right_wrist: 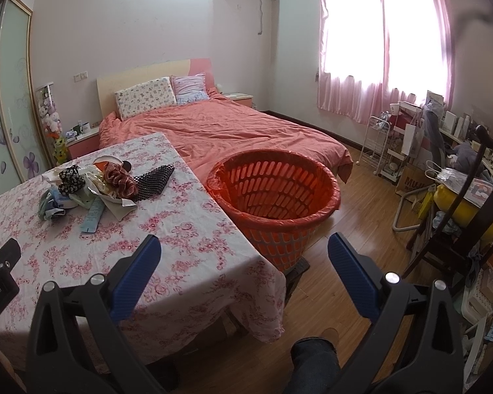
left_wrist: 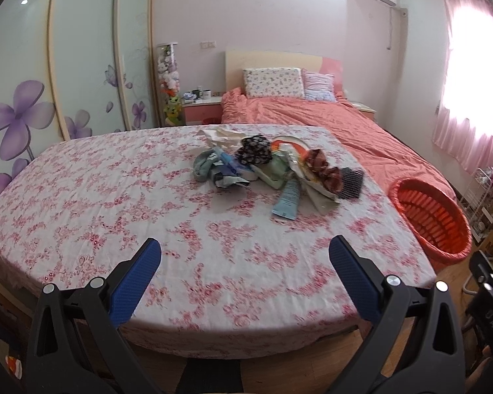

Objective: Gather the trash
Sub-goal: 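Grasp the green sock with the left tool while the right tool grasps the plaid cloth, then carry both items to the orange basket and open both tools to drop them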

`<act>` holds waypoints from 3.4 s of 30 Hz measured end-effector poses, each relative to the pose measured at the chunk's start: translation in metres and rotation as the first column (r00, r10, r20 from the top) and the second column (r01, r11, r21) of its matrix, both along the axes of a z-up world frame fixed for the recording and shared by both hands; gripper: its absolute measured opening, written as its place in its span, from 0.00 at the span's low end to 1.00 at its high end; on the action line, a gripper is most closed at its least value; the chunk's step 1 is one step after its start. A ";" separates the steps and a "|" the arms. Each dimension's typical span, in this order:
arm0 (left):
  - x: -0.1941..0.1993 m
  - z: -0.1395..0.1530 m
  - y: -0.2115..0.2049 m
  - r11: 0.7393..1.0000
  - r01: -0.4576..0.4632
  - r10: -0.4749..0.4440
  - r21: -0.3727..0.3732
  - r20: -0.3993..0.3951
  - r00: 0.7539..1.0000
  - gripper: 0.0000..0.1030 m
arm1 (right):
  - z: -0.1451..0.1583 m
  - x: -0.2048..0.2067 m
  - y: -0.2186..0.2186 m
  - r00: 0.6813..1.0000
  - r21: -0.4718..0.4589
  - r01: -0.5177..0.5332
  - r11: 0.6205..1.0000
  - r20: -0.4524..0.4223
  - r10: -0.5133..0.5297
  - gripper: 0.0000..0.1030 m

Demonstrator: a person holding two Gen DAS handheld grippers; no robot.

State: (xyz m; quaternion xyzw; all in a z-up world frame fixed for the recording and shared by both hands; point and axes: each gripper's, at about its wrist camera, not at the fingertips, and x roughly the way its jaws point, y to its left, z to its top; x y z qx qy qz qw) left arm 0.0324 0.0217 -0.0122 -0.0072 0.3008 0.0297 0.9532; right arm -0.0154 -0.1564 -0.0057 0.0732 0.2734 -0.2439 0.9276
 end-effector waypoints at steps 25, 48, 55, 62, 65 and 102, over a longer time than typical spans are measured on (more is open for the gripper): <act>0.151 -0.030 0.103 0.996 -0.081 0.078 -0.035 -0.086 0.993 0.98 | -0.026 0.213 0.024 0.943 0.200 -0.330 0.923 0.025 0.332 0.87; 0.263 -0.072 0.112 0.999 0.023 -0.033 -0.043 -0.242 0.970 0.76 | -0.072 0.303 0.056 0.884 0.257 -0.418 0.871 -0.105 0.455 0.46; 0.274 -0.073 0.107 0.999 0.029 -0.039 -0.045 -0.251 0.967 0.74 | -0.073 0.302 0.052 0.884 0.259 -0.418 0.871 -0.103 0.455 0.39; 0.286 -0.075 0.104 0.995 0.047 -0.067 -0.083 -0.264 0.962 0.54 | -0.073 0.302 0.046 0.886 0.276 -0.415 0.867 -0.096 0.454 0.26; 0.287 -0.076 0.103 0.992 0.066 -0.092 -0.107 -0.256 0.962 0.37 | -0.072 0.301 0.045 0.883 0.280 -0.420 0.863 -0.091 0.460 0.23; 0.193 0.030 0.049 0.972 0.223 -0.228 -0.080 -0.066 0.971 0.10 | 0.029 0.193 0.010 0.888 0.146 -0.456 0.878 0.134 0.439 0.21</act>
